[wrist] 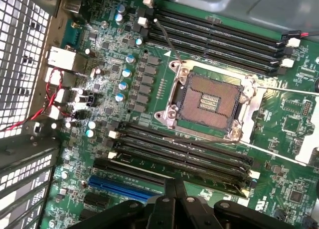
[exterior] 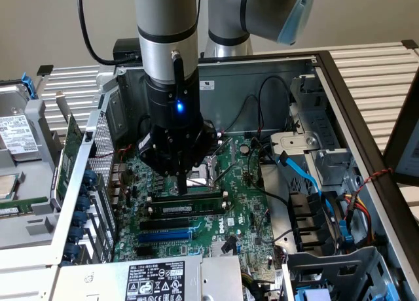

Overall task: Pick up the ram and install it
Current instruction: 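Press down the ram until it locks into place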

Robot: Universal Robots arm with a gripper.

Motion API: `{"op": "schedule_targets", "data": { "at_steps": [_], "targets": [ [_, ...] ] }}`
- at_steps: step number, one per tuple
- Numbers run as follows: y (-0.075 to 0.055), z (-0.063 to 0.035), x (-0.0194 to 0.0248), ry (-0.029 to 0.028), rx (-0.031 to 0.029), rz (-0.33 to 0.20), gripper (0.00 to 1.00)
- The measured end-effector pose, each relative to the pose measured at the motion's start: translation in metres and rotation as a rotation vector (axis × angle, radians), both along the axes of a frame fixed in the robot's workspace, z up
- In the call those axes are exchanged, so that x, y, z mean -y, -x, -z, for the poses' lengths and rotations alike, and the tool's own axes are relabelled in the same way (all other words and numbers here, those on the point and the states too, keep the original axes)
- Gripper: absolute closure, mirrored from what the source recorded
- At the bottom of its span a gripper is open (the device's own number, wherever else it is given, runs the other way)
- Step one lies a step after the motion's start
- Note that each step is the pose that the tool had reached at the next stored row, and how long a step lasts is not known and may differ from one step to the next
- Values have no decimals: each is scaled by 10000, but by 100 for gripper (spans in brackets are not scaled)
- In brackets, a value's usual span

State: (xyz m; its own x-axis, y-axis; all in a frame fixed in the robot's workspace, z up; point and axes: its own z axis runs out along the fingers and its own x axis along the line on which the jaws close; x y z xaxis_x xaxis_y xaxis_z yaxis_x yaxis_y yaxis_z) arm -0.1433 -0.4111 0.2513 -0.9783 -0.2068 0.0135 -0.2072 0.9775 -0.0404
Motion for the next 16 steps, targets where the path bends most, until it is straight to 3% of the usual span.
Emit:
{"op": "schedule_targets", "data": {
  "at_steps": [11, 16],
  "targets": [
    [0, 0, 0, -3, 18, 1437, 90],
    [0, 0, 0, -3, 18, 1534, 90]
  ]
}}
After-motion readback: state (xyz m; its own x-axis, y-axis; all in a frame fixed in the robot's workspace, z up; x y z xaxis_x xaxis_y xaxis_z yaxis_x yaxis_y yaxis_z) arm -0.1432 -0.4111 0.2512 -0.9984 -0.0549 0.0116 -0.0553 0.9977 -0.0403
